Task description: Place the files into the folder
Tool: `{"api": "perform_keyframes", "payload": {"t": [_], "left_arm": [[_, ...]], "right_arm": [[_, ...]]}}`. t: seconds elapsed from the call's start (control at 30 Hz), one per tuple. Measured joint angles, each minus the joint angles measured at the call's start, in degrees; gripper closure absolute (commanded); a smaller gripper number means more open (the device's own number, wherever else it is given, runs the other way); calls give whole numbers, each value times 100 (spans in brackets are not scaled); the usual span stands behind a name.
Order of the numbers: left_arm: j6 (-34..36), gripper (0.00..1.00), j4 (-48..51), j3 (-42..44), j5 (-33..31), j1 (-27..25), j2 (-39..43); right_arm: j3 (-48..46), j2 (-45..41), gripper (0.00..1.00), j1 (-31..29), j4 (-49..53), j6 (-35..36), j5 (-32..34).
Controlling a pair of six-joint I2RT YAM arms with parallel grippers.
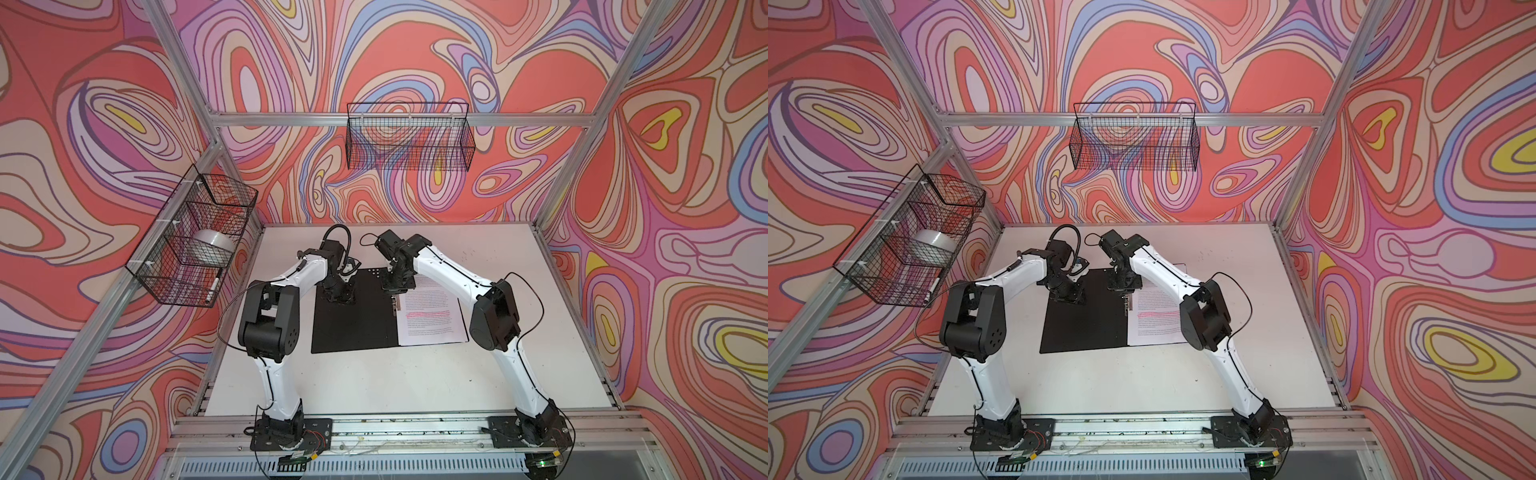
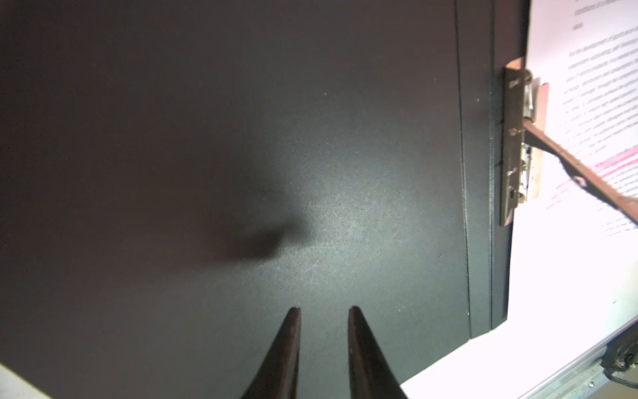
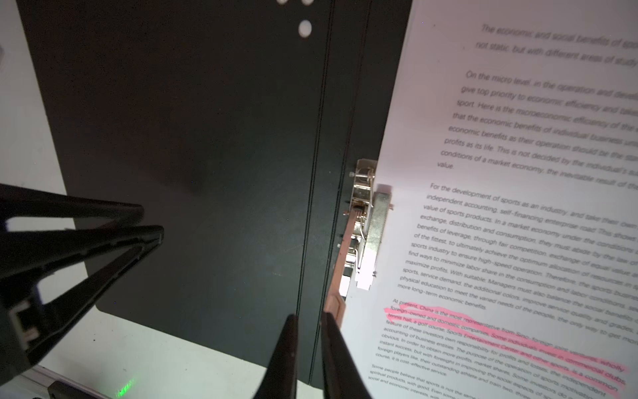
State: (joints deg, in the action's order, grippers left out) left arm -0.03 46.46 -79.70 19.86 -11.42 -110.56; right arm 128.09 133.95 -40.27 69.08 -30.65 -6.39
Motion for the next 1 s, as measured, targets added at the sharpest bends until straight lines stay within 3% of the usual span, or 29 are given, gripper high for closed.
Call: {"api": "perform_keyframes", "payload": {"t": [1.0], "left_arm": [[0,75,68,0,98,0,-96]], "right_arm": [[61,101,86,0,409,127,44]]}}
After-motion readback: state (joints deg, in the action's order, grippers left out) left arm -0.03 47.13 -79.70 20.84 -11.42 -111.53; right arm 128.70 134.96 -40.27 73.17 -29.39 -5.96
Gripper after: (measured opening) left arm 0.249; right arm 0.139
